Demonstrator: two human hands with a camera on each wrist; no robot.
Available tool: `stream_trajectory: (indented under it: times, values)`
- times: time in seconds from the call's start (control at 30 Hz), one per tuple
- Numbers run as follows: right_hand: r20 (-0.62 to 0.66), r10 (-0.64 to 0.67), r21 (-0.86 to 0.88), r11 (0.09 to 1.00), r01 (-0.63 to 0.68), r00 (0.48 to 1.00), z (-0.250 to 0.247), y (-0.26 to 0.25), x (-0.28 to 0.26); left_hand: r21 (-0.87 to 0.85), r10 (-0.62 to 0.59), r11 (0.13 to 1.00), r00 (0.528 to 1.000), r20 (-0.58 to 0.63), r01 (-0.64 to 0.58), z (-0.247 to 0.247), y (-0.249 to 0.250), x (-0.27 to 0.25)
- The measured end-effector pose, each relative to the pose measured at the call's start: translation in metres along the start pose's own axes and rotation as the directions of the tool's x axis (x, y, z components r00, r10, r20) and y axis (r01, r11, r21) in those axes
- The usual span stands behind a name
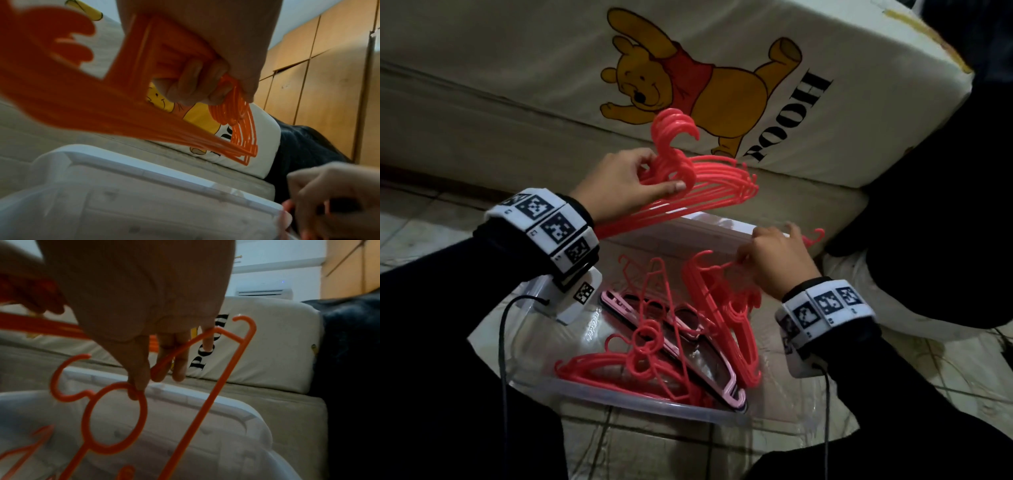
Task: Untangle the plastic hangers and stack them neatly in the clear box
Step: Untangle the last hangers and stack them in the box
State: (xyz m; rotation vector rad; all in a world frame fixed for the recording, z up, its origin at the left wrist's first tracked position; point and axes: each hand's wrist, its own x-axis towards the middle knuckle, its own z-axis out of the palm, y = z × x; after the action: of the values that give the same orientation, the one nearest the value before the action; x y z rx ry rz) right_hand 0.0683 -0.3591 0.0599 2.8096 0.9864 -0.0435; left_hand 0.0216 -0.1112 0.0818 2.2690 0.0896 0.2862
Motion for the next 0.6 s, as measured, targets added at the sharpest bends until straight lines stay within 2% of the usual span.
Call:
stream_trajectory:
  times: [0.1,0.17,0.3,0.43,0.6]
  values:
    - [-0.004,-0.025,0.159,0.987,0.026,1.000,-0.017,0.009,-0.003,0.049,-0.002,0.999,1.000,0.030,0.000,0.001,-0.001,-0.001]
    - [-0.058,-0.068,0.297,0.951,0.082,0.996,-0.024,0.013,-0.004,0.049,-0.011,0.999,0.997,0.070,0.008,0.004,0.000,-0.003]
    - [-0.226,-0.037,0.611,0.773,0.171,0.973,-0.030,0.011,-0.004,0.030,0.004,1.000,0.990,0.140,-0.008,0.012,0.006,-0.007]
    - [-0.344,0.030,0.684,0.692,0.229,0.939,-0.026,0.003,-0.002,-0.046,0.032,0.999,0.981,0.189,-0.023,0.018,0.012,-0.007]
    - [-0.434,0.090,0.673,0.694,0.256,0.896,-0.021,0.000,0.002,-0.095,0.009,0.995,0.974,0.226,0.013,0.024,0.011,-0.008]
